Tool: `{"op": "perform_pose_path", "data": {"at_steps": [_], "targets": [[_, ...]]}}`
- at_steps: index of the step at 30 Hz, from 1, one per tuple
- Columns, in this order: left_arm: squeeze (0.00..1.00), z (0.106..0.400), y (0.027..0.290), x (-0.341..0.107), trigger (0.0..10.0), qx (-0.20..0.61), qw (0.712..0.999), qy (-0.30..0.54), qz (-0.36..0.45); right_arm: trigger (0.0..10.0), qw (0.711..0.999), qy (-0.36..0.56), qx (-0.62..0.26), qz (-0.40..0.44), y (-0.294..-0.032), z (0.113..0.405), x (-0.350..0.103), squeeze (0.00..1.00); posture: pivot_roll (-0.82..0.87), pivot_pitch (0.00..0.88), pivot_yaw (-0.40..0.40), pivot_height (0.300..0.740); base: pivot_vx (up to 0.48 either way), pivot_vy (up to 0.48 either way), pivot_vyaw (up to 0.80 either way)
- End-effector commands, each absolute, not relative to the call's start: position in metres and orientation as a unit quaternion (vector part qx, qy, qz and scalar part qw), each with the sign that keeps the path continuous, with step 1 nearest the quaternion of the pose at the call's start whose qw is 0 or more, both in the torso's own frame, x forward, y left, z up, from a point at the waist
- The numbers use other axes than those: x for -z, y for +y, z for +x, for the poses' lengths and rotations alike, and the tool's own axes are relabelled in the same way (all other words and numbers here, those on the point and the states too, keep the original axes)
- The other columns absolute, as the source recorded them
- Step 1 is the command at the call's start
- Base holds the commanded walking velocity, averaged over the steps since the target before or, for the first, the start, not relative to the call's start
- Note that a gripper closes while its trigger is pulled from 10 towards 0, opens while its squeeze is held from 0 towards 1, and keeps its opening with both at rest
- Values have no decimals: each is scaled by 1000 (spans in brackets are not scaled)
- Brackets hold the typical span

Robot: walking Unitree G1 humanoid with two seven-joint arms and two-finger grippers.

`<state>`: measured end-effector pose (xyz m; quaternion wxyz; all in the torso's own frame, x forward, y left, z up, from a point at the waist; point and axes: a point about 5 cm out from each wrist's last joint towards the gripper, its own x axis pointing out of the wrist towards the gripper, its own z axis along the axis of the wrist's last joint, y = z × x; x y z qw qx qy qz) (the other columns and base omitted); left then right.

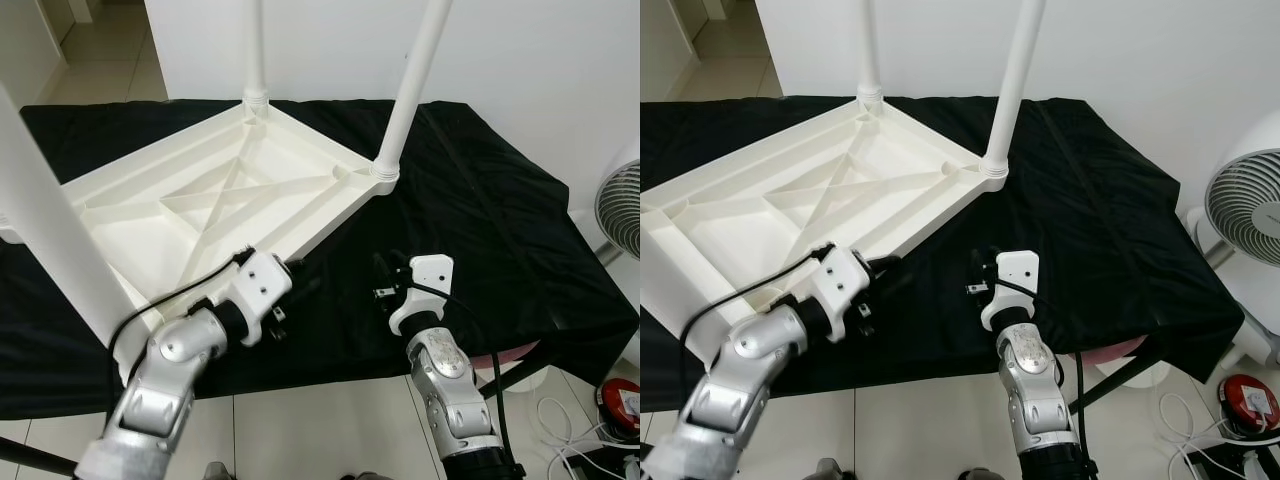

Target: Building children table

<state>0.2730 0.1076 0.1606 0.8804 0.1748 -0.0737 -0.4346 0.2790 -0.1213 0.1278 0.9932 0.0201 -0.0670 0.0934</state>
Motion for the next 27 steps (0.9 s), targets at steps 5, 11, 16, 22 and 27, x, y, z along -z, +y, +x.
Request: {"op": "perform_pose_path", "data": {"at_steps": [5,11,16,22,27], "targets": [[0,285,117,-158,10000,482,852,-62,196,10000,995,-58,-85,18,-124,274,-125,0,-96,89,-19,740,0,0,0],[0,278,115,-165,10000,484,852,-74,182,10000,995,-57,-78,19,-127,270,-124,0,-103,82,-6,740,0,0,0],[0,262,115,-167,10000,476,861,-83,159,10000,995,-55,-78,22,-125,271,-122,0,-71,77,-9,740,0,0,0],[0,240,117,-171,10000,440,884,-93,124,10000,993,-60,-94,25,-117,281,-125,0,-33,72,-25,740,0,0,0],[0,220,121,-177,10000,397,909,-90,86,10000,992,-62,-106,25,-113,294,-126,0,36,61,-52,740,0,0,0]]}}
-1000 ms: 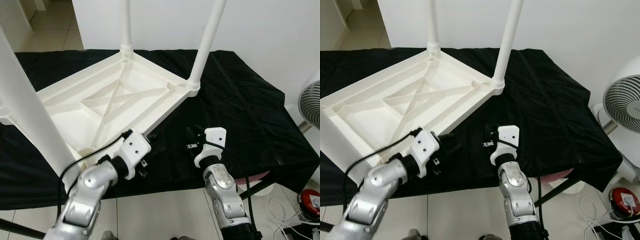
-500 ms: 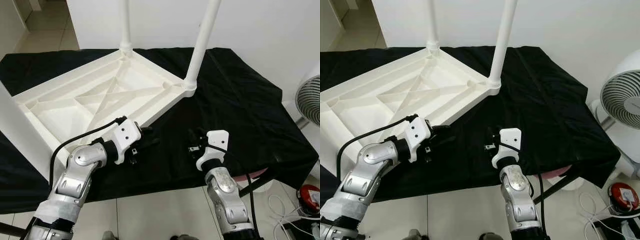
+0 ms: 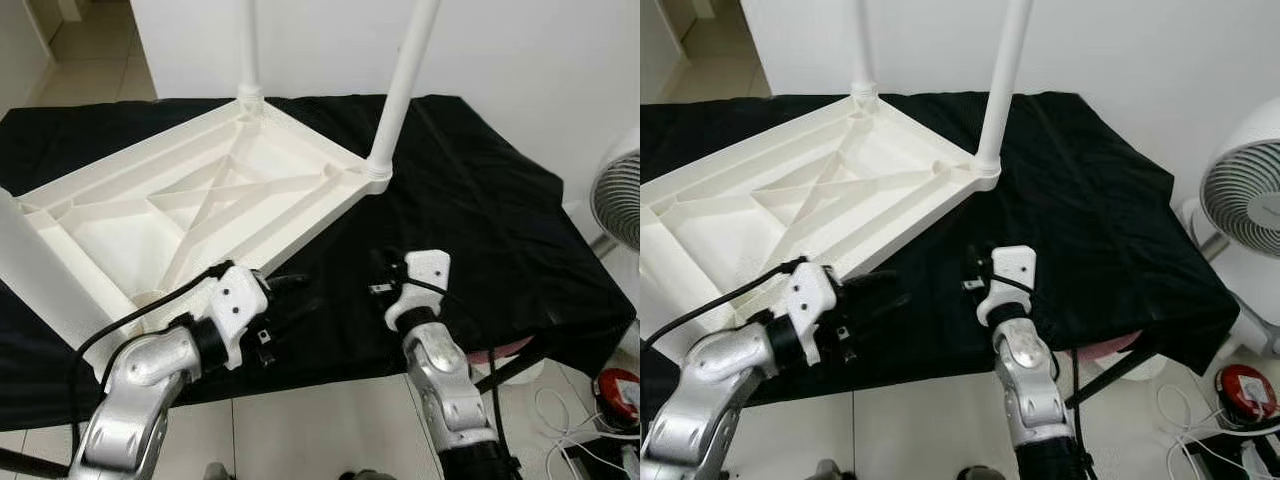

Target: Building children table

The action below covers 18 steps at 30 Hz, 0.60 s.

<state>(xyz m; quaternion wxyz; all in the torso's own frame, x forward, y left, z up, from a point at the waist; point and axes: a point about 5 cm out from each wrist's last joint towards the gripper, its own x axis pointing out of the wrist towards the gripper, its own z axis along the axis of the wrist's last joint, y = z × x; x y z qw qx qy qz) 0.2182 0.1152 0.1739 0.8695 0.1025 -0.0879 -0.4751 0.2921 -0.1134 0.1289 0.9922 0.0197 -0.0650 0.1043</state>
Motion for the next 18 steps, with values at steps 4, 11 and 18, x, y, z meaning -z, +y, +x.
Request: {"op": "perform_pose_path", "data": {"at_steps": [4,11,18], "targets": [[0,206,126,-175,10000,384,917,-77,78,10000,991,-65,-118,24,-110,300,-128,0,74,55,-65,740,0,0,0],[0,187,140,-172,10000,357,932,-37,48,10000,989,-67,-129,25,-104,310,-129,0,127,49,-75,740,0,0,0],[0,166,167,-176,10000,333,943,5,25,10000,987,-69,-144,36,-91,318,-128,0,202,44,-68,740,0,0,0]]}}
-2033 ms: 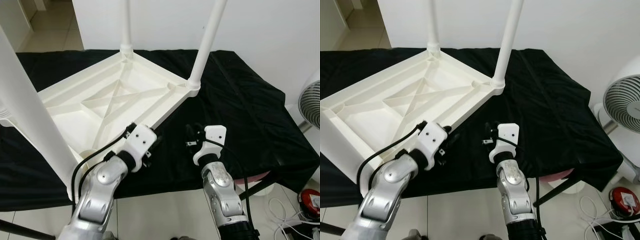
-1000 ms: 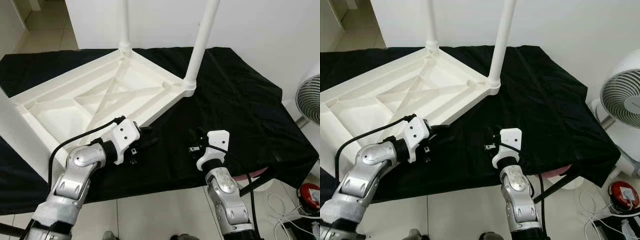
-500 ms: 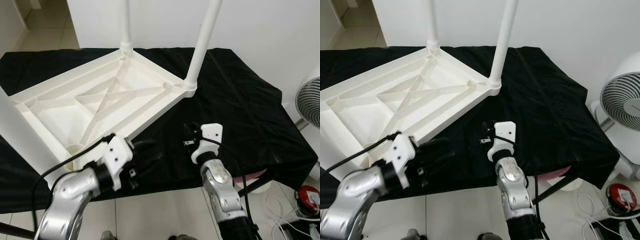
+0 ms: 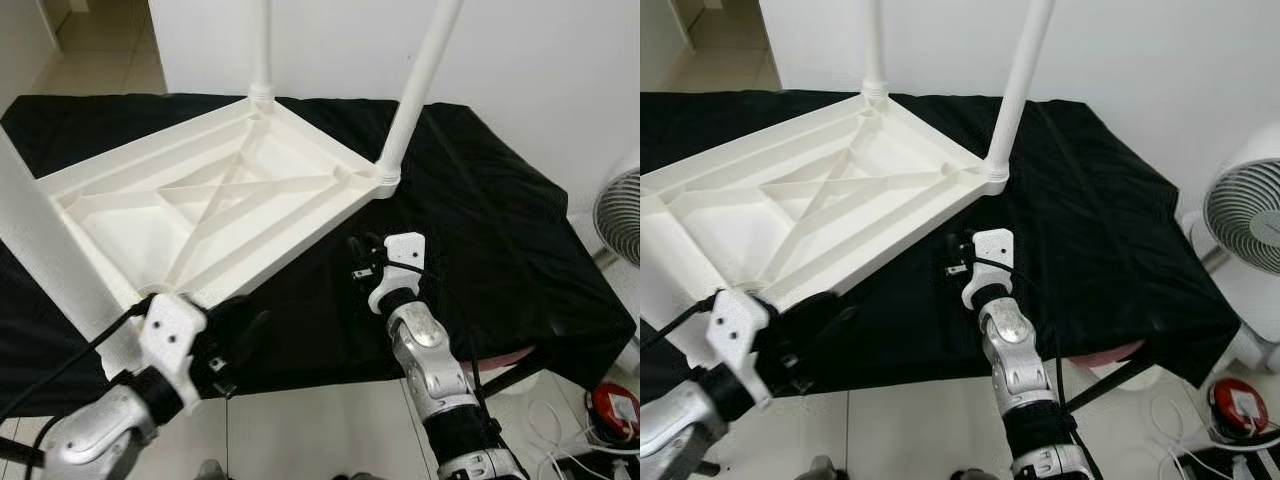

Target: Building children table

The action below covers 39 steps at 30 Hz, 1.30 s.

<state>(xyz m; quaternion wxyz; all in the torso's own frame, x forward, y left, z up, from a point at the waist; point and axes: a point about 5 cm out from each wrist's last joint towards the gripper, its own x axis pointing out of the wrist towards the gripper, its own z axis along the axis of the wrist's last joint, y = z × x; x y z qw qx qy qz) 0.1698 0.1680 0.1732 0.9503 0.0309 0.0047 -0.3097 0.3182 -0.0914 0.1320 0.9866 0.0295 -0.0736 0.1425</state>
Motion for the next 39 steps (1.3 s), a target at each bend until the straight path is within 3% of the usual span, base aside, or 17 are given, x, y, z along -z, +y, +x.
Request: {"op": "perform_pose_path", "data": {"at_steps": [1,7,8,11,25,27,32,34,39], "targets": [[0,162,171,-178,10000,334,942,12,24,10000,986,-69,-146,39,-88,319,-128,0,205,43,-67,740,0,0,0],[0,150,177,-174,10000,359,931,56,7,10000,985,-70,-149,43,-84,321,-127,0,221,40,-53,740,0,0,0],[0,134,181,-169,10000,397,910,116,-12,10000,986,-71,-147,48,-82,323,-125,0,227,40,-43,740,0,0,0],[0,125,187,-168,10000,420,894,155,-20,10000,986,-70,-144,49,-82,323,-124,0,229,40,-40,740,0,0,0],[0,112,247,-178,10000,380,874,295,75,10000,985,-75,-145,50,-79,325,-119,0,242,43,-36,740,0,0,0],[0,117,266,-185,10000,339,881,309,116,10000,985,-76,-145,51,-79,325,-118,0,244,41,-33,740,0,0,0],[0,128,283,-190,10000,285,898,296,160,10000,985,-77,-145,52,-78,325,-118,0,244,41,-33,740,0,0,0],[0,143,295,-196,10000,223,924,255,179,10000,985,-78,-145,53,-77,324,-118,0,238,43,-32,740,0,0,0],[0,155,300,-203,10000,172,945,211,184,10000,985,-79,-144,54,-77,324,-117,0,234,44,-33,740,0,0,0]]}}
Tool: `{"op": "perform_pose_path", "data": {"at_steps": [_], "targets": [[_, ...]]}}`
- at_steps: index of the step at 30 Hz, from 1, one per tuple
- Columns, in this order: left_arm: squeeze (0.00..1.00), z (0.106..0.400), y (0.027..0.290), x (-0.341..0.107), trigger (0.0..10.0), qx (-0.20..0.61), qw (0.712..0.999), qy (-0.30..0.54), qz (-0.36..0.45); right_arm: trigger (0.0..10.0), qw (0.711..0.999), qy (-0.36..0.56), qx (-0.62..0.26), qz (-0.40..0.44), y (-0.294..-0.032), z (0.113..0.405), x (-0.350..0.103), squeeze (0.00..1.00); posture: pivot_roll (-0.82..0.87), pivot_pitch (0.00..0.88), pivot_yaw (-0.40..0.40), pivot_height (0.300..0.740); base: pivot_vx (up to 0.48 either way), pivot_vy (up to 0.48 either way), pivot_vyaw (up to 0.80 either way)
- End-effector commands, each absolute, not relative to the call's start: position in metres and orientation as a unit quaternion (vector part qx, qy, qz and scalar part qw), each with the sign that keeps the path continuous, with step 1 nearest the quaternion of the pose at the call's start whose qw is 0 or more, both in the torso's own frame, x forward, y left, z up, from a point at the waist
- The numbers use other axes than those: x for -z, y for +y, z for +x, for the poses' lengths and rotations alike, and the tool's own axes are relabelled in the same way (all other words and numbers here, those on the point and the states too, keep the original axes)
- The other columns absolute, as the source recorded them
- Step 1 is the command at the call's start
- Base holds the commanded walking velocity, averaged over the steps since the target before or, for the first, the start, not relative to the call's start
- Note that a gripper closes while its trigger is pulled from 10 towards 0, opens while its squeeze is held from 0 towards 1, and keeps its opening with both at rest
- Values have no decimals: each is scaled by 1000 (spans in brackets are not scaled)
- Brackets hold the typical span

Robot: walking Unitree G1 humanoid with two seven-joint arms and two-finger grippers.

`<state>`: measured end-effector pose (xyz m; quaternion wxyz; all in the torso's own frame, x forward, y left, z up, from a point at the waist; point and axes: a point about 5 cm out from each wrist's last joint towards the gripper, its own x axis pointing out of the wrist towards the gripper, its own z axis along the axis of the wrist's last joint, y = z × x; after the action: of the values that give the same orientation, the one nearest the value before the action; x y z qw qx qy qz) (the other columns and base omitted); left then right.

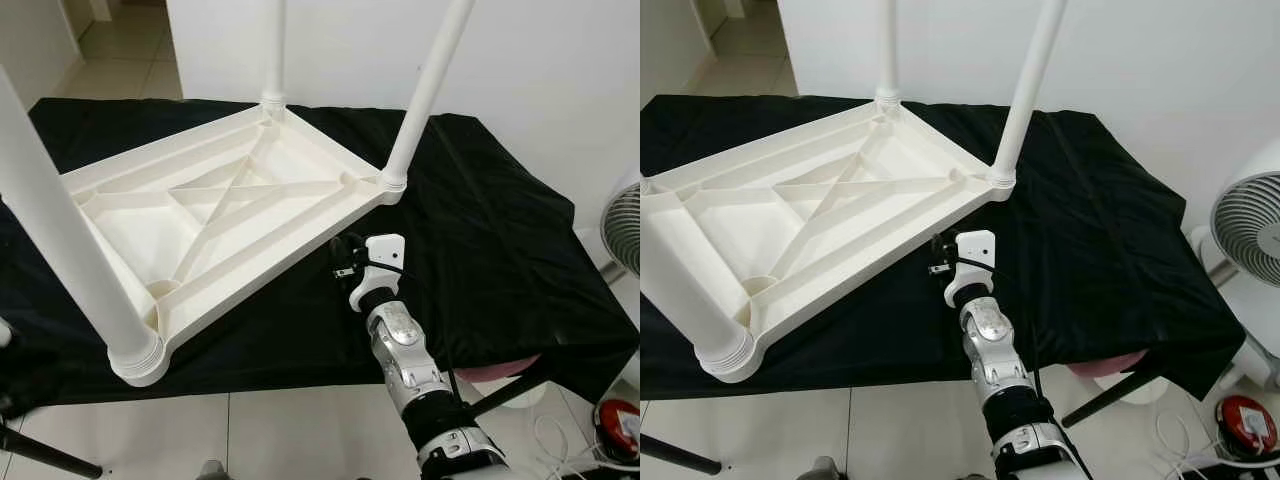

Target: Building children table

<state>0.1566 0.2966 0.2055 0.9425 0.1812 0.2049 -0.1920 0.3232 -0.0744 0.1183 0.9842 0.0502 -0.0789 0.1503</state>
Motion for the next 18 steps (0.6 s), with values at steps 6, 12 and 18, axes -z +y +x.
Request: {"op": "perform_pose_path", "data": {"at_steps": [6,12,18], "targets": [[0,174,288,-204,10000,123,972,129,151,10000,985,-79,-145,58,-75,321,-116,0,224,48,-42,740,0,0,0],[0,178,273,-195,10000,131,978,113,114,10000,984,-78,-150,62,-72,317,-115,0,214,51,-49,740,0,0,0],[0,183,249,-180,10000,154,980,105,69,10000,983,-78,-151,63,-71,314,-114,0,188,59,-55,740,0,0,0]]}}
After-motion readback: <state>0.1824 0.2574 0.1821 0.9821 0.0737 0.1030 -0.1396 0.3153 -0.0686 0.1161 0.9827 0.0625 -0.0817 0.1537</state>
